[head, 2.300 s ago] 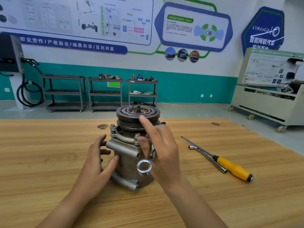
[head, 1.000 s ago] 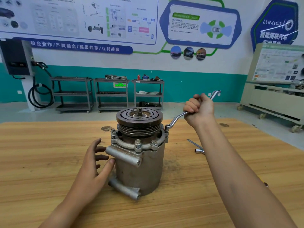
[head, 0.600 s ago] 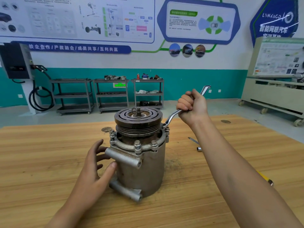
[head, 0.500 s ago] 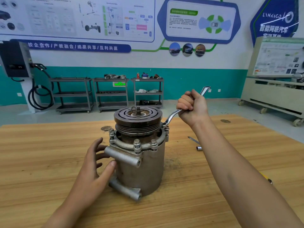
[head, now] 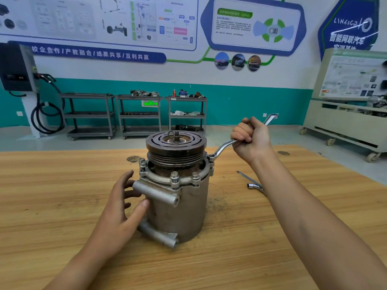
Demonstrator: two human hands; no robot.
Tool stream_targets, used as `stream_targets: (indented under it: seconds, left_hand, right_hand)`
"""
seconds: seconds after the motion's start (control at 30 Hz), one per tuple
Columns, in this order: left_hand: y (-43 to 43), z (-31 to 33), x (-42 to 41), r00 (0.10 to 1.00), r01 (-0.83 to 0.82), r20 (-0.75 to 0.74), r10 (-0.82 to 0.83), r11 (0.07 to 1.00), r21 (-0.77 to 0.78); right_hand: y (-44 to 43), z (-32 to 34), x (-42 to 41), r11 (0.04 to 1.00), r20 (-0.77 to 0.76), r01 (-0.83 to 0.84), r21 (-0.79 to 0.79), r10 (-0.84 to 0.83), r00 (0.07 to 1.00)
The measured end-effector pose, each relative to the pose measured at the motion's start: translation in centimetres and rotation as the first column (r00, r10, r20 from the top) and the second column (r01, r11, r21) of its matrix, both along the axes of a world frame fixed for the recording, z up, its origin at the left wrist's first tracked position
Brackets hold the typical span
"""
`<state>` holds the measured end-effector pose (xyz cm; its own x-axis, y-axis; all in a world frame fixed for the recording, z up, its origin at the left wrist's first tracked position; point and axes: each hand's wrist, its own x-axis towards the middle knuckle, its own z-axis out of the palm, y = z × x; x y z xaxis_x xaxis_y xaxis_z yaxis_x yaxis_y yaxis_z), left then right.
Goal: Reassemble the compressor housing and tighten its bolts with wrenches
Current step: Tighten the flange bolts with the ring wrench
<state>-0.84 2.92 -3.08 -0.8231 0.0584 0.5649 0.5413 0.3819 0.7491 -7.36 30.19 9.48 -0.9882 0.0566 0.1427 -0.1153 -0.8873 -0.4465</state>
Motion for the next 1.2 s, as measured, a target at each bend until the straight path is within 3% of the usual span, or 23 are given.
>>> stream_targets:
  seconds: [0.3,0.4,0.6,0.8,0.9,1.03,1.07,1.13,1.17,1.2]
  left_hand:
    - [0.5,0.4,1.2,0.986,0.030,-0.167,-0.017,0.997,0.073]
    - [0.9,0.4,1.5,0.984,0.064,-0.169,-0.057,0.997,0.040]
    - [0.9,0.5,1.7,0.986,0.077,-0.151,-0.076,0.997,0.000]
    - [1.0,0.7,1.9,0.987,0.085,-0.138,-0.085,0.996,-0.001]
    - [1.0,0.7,1.9,0.987,0.085,-0.135,-0.085,0.996,-0.007]
    - [0.9,0.7,1.9,0.988,0.083,-0.130,-0.084,0.996,-0.014]
    - [0.9,0.7,1.8,0.988,0.083,-0.129,-0.083,0.997,-0.012]
    - [0.9,0.6,1.8,0.990,0.079,-0.114,-0.081,0.997,-0.017]
    - [0.9,0.5,1.8,0.991,0.080,-0.104,-0.082,0.997,-0.020]
    - [0.9,0.5,1.8,0.991,0.083,-0.102,-0.085,0.996,-0.022]
  right_hand:
    - [0.3,-1.4,1.6,0.986,0.080,0.140,-0.095,-0.133,0.988]
    - [-0.1,-1.4,3.3,0.966,0.039,0.257,-0.030,-0.256,0.966]
    - [-2.8,-3.5,8.3,0.852,-0.031,0.520,0.058,-0.519,0.854]
    - [-7.3,-4.9,11.2,0.651,-0.221,0.729,0.211,-0.695,0.684]
    - [-9.1,-6.0,12.0,0.437,-0.458,0.830,0.346,-0.693,0.556]
    - [-11.3,-7.1,11.6,0.202,-0.718,0.918,0.342,-0.575,0.394]
    - [-11.6,-7.8,11.0,0.075,-0.787,0.909,0.409,-0.476,0.393]
    - [-12.5,-9.7,10.5,-0.249,-0.805,0.770,0.588,-0.279,0.524]
    - [-12.8,-10.9,10.2,-0.318,-0.811,0.745,0.586,-0.227,0.540]
    - [-13.1,-11.5,10.2,-0.295,-0.838,0.785,0.545,-0.205,0.505]
